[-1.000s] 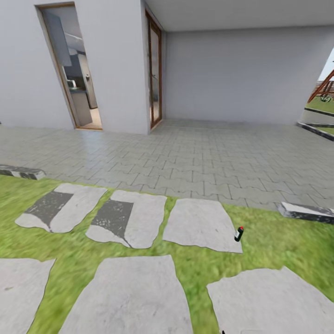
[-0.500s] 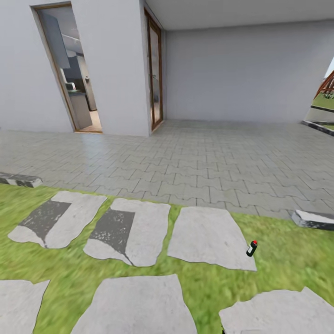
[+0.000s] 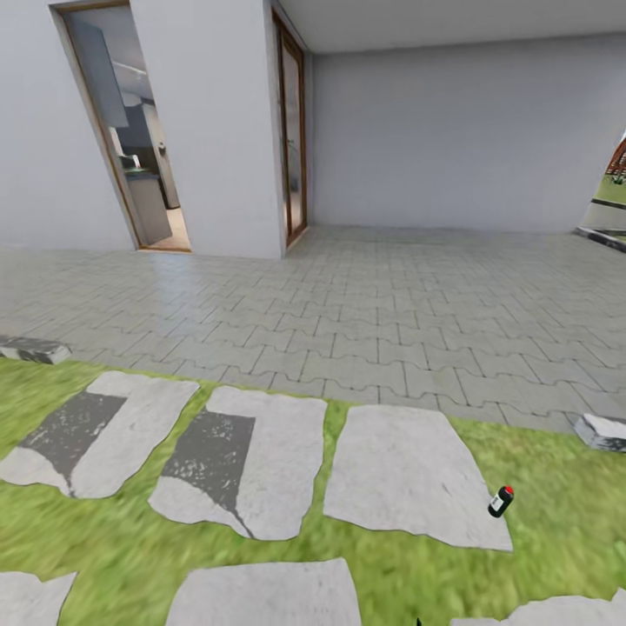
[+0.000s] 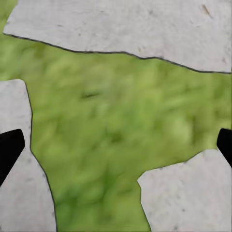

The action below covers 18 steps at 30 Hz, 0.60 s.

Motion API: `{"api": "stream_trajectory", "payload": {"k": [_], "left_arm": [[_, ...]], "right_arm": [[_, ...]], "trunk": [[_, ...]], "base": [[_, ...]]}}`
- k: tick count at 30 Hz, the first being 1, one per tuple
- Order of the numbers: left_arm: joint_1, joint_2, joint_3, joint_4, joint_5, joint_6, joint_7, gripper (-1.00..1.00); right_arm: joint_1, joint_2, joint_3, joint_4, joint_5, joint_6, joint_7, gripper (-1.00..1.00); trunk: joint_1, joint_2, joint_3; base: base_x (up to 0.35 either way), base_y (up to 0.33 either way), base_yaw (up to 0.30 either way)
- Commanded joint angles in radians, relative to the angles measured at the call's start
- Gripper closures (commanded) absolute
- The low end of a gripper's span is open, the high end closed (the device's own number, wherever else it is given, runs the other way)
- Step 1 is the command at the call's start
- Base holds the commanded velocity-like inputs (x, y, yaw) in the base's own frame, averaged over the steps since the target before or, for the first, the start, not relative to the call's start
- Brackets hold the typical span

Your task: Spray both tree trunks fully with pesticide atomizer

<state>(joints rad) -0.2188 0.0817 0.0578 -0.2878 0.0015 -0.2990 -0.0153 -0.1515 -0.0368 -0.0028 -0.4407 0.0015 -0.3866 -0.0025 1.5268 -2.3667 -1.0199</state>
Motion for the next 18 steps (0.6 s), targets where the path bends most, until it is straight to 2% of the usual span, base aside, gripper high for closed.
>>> {"api": "stream_trajectory", "payload": {"k": [1,18], "left_arm": [[-0.001,0.0,0.004,0.001,0.0,-0.003,-0.002,-1.0],[-0.001,0.0,0.004,0.001,0.0,-0.003,-0.002,-1.0]], "right_arm": [[0.0,0.0,0.0,0.0,0.0,-0.003,0.0,-1.0],[0.0,0.0,0.0,0.0,0.0,-0.003,-0.001,-1.0]], "trunk": [[0.0,0.0,-0.001],[0.0,0.0,-0.001]], "base": [[0.338,0.097,0.0],[0.338,0.095,0.0]]}}
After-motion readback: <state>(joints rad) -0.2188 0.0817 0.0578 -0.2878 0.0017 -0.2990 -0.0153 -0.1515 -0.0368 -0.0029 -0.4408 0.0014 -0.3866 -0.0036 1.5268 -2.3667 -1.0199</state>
